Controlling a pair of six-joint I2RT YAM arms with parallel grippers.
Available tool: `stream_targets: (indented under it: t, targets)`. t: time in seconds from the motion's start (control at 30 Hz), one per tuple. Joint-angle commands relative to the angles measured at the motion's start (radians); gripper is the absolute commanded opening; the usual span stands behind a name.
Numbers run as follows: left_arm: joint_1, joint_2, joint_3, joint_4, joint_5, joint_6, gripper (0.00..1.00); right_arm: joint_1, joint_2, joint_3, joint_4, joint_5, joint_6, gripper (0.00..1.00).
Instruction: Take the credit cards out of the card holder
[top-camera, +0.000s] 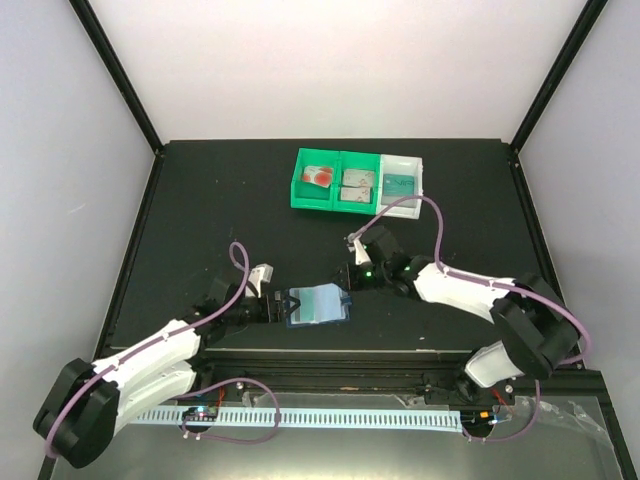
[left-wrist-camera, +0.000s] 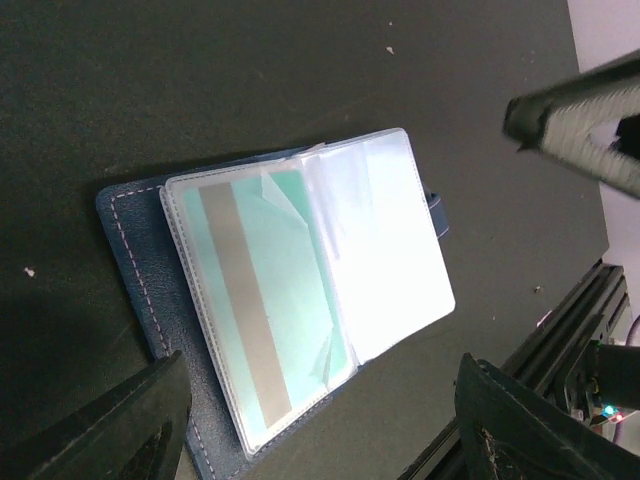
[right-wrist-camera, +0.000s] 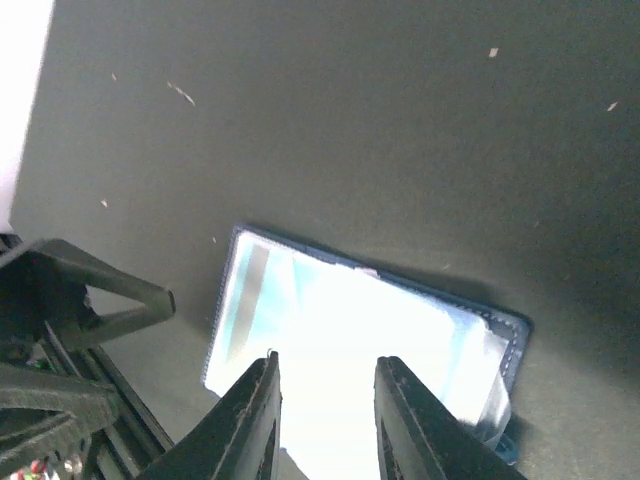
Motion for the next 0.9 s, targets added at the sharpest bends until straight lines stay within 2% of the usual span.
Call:
stream_targets:
  t: [0.0,0.4,0.67,0.87]
  targets:
    - [0.015,0.029,-0.012,0.102,0.05,-0.019,0.74,0.041,0.052,-0.025,0.049,0.053,-0.008,0.27]
    - [0.024,0.059,-0.026,0.115,0.057,-0.005,0.74,0.071,0.123,-0.068,0.084,0.042,0.001,0.26]
    - [0.026,0.072,-0.025,0.086,0.048,0.01,0.74,0.109,0.139,-0.081,0.084,0.061,0.019,0.18]
    - [0.026,0.091,-0.032,0.1,0.065,0.011,0.72,0.133,0.136,-0.084,0.061,0.097,0.03,0.16]
